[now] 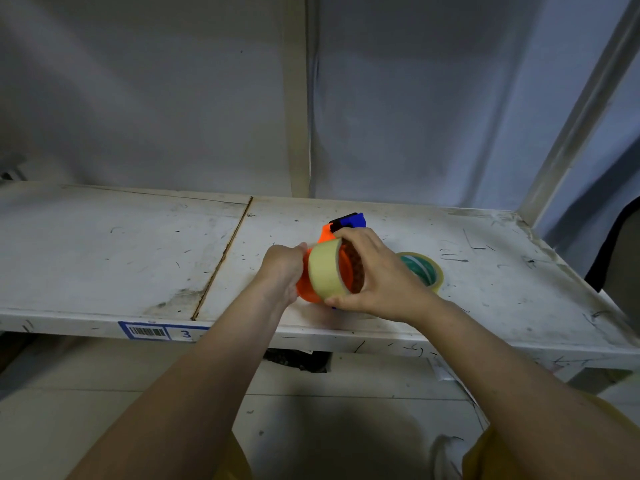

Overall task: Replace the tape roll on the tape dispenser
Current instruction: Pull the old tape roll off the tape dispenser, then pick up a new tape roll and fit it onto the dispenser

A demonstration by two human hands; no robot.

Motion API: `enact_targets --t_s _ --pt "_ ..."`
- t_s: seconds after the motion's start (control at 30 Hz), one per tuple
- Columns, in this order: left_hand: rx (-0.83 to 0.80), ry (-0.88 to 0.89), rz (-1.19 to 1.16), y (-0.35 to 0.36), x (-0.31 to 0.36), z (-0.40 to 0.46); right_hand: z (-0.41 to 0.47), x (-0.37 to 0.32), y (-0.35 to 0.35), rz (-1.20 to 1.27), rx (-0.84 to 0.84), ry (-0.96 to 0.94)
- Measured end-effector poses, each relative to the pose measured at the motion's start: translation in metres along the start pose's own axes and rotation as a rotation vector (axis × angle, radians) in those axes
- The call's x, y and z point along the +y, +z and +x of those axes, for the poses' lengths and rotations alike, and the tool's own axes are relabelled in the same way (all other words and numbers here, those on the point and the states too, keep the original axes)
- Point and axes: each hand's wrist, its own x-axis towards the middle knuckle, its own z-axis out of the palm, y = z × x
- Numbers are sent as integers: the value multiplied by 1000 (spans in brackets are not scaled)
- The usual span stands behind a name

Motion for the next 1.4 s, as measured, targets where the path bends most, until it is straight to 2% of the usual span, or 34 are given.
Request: enact_targets --t_s 0.3,0.57,0.67,0.77,0.8,0.87,0.93,1.07,1.13,1.27,1.4 --pt "29 -64 -114 -6 -3 9 3 -4 1 -236 -22 -175" --pt "19 -100 -182 -7 -7 11 5 -7 0 -236 -12 -158" --pt "39 -116 -223 -10 -14 14 5 -9 0 -124 38 -53" --pt "103 -194 -346 -24 -18 25 6 -9 -9 231 286 162" --pt "136 -223 -369 -29 -18 27 8 -7 -14 261 335 206" --pt "175 -262 -410 -34 -18 30 9 -5 -19 209 326 252" --pt "147 -292 -460 -31 -19 29 9 -7 -19 168 276 278" --pt "150 -267 -533 -22 -19 28 11 -9 -12 121 223 357" --pt "189 -249 -548 -23 -16 31 13 -4 -10 125 291 454" --pt "239 -234 -521 -31 -11 42 27 16 -14 205 530 746" --pt "238 -218 -459 -34 -14 49 46 27 -11 73 440 748"
